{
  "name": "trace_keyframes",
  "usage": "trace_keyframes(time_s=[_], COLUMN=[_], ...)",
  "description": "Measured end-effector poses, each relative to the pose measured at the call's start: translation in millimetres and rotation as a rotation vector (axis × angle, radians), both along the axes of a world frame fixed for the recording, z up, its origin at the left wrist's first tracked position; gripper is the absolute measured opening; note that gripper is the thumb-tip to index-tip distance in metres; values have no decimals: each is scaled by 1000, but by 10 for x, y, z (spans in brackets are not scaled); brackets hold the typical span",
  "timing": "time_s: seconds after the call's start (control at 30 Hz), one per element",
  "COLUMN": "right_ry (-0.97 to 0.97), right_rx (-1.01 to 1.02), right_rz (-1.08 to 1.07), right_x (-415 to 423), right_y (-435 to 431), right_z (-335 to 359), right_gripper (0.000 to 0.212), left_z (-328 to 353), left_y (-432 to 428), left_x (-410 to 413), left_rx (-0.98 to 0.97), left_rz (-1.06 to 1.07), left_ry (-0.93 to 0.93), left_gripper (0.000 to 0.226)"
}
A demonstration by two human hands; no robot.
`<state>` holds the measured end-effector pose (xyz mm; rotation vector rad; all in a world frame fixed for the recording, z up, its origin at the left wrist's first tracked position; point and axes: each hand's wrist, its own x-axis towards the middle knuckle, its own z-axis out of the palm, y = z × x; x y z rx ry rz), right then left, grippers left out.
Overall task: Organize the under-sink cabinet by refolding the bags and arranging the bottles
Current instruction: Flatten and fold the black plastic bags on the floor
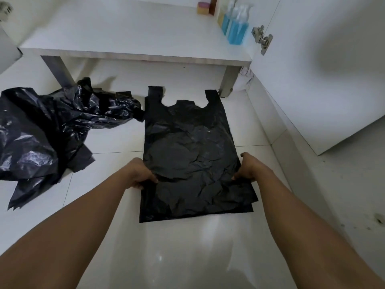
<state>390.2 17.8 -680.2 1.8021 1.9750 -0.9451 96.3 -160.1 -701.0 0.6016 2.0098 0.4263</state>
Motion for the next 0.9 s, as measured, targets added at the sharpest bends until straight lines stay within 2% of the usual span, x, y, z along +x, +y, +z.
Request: trace_keyframes(time_s=[0.07,0.13,0.2,0.27,0.3,0.37,0.43,0.57,0.73,0.8,0.9], right_ry=[-65,-114,-115,17,85,104,42,36,149,219,213], right_rx=[-16,28,210,429,489,469,391,442,652,640,543], right_rz=[-2,-22,8,60,101,219,307,321,341,424,469], right_x=[35,56,27,-82,-155,-291,-369,-336,-473,-636,-708], right_y=[-28,-53,-89,-189,-264,-429,-568,-611,-702,-869,-1057], right_z=[-38,-53,-73,-114,-148,-284,-450,-621,-705,-814,-1032], right_gripper=[104,104,96,71,59,49,46,41,39,43,48], left_z=[14,27,2,-36,-97,-238,-405,-626,-707,-788,-914], left_y=[19,20,5,-18,-24,-53,-106,-188,-218,-189,-204], left_x=[20,54,79,116,138,227,314,389,473,538,599], left_rx=[15,-28,-104,-26,88,270,263,194,427,437,403], left_rz=[-62,-130,-213,-344,-450,-727,-858,-816,-721,-693,-674], left_ry=[129,238,451,709,796,839,782,730,870,855,822], left_gripper=[45,77,118,131,129,119,113,109,96,91,91])
